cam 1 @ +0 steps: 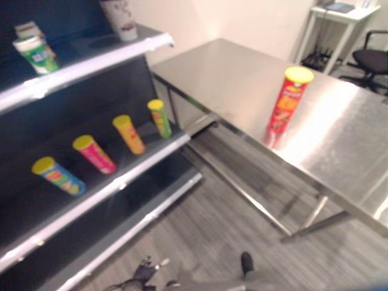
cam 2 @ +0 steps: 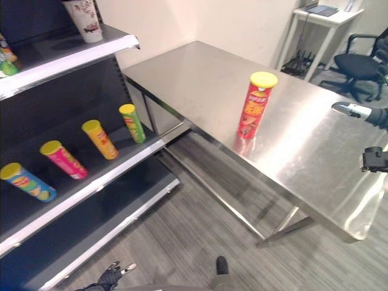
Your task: Put the goods on the table back onto the shelves and tidy them up.
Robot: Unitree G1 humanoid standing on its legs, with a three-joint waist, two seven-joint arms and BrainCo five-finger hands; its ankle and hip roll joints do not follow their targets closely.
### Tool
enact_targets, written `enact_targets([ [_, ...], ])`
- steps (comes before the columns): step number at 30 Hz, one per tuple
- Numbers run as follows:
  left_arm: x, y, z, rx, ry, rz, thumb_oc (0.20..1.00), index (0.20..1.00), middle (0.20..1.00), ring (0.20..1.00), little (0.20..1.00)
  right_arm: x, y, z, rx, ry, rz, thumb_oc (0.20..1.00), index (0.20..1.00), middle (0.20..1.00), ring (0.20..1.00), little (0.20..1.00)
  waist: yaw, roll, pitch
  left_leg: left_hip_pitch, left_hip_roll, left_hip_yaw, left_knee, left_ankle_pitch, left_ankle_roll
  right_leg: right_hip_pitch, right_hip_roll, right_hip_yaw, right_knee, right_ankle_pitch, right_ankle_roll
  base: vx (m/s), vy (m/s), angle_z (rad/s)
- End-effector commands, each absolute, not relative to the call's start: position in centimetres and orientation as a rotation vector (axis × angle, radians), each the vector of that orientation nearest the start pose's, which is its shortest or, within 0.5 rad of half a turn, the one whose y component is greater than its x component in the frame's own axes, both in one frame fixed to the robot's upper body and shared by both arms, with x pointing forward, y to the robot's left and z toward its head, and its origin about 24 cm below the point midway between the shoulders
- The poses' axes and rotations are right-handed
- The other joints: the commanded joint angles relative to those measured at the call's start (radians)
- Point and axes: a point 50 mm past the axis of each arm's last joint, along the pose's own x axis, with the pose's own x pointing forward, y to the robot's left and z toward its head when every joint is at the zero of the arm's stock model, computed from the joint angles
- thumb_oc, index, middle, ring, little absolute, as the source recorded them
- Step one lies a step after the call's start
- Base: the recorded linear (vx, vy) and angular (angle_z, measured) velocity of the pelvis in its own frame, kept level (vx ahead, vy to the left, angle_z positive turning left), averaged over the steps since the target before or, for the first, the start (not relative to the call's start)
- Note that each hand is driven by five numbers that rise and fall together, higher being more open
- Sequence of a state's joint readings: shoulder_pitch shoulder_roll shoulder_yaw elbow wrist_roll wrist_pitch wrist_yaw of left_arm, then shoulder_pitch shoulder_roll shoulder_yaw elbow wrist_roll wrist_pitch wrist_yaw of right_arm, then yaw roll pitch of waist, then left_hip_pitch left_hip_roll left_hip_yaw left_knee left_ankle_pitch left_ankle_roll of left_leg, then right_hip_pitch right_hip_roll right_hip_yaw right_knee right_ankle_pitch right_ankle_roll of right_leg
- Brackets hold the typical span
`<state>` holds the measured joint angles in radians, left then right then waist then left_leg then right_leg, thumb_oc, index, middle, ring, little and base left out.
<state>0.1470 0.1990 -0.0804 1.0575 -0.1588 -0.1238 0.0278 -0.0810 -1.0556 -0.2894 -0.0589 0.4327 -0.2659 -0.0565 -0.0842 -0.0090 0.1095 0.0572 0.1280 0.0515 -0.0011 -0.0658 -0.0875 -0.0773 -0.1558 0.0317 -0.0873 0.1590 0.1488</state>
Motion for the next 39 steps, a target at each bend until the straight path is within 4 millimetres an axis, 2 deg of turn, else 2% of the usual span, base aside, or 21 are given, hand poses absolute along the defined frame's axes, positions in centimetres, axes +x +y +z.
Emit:
enact_targets([
  [1,8.6,25.7,-14.5,0.172,1.007,0.189,1.0,1.0,1.0,1.0,1.0,25.9,-30.6,27.4,-0.618,-0.669,-0.102,1.0,1.0,1.0,1.0,1.0,0.062,-0.078,0.04,-0.108,-0.085,-0.123,0.008,0.042,-0.008,0.119,0.071,-0.06,0.009,-0.144,-0.028,0.08,0.05,-0.94],
  [6,8.3,25.6,-14.6,0.186,1.023,0.169,1.0,1.0,1.0,1.0,1.0,28.7,-29.6,27.2,-0.609,-0.62,-0.066,1.0,1.0,1.0,1.0,1.0,0.077,-0.052,0.02,-0.05,-0.079,-0.065,-0.055,0.059,0.004,0.126,0.062,-0.029,0.0,-0.143,-0.026,0.09,0.108,-0.46],
  [10,8.4,25.8,-14.5,0.171,1.015,0.198,1.0,1.0,1.0,1.0,1.0,29.8,-29.2,27.5,-0.636,-0.593,-0.05,1.0,1.0,1.0,1.0,1.0,0.084,-0.038,0.015,-0.032,-0.088,-0.051,-0.086,0.066,0.008,0.127,0.047,-0.028,0.0,-0.14,-0.02,0.05,0.061,-0.09],
  [20,7.7,25.9,-14.7,0.161,1.034,0.23,1.0,1.0,1.0,1.0,1.0,32.1,-29.0,29.0,-0.736,-0.536,-0.059,1.0,1.0,1.0,1.0,1.0,0.096,-0.02,0.016,-0.043,-0.105,-0.092,-0.086,0.066,0.009,0.127,0.026,-0.037,0.007,-0.141,-0.019,0.01,-0.02,0.06],
  [24,6.8,25.9,-15.1,0.155,1.073,0.249,1.0,1.0,1.0,1.0,1.0,33.5,-29.7,29.5,-0.837,-0.47,-0.119,1.0,1.0,1.0,1.0,1.0,0.113,-0.011,0.016,-0.059,-0.104,-0.128,-0.086,0.08,-0.001,0.127,0.029,-0.048,0.007,-0.149,-0.029,0.01,-0.09,0.24],
  [32,6.0,25.4,-15.5,0.156,1.118,0.242,1.0,1.0,1.0,1.0,1.0,35.5,-29.8,31.3,-0.978,-0.401,-0.205,1.0,1.0,1.0,1.0,1.0,0.124,0.026,0.013,-0.089,-0.103,-0.175,-0.086,0.104,-0.016,0.126,0.035,-0.083,0.005,-0.157,-0.039,0.0,-0.066,0.29],
  [35,6.0,25.3,-15.6,0.161,1.125,0.235,1.0,1.0,1.0,1.0,1.0,36.5,-29.8,31.9,-1.049,-0.349,-0.253,1.0,1.0,1.0,1.0,1.0,0.125,0.035,0.01,-0.093,-0.103,-0.178,-0.086,0.108,-0.02,0.129,0.034,-0.092,0.004,-0.157,-0.039,0.01,-0.032,0.14],
  [39,6.4,25.4,-15.5,0.159,1.116,0.241,1.0,1.0,1.0,1.0,1.0,37.8,-29.4,31.6,-1.056,-0.302,-0.289,1.0,1.0,1.0,1.0,1.0,0.123,0.043,0.002,-0.087,-0.102,-0.184,-0.086,0.109,-0.02,0.144,0.034,-0.101,0.002,-0.161,-0.04,0.03,-0.015,0.07],
])
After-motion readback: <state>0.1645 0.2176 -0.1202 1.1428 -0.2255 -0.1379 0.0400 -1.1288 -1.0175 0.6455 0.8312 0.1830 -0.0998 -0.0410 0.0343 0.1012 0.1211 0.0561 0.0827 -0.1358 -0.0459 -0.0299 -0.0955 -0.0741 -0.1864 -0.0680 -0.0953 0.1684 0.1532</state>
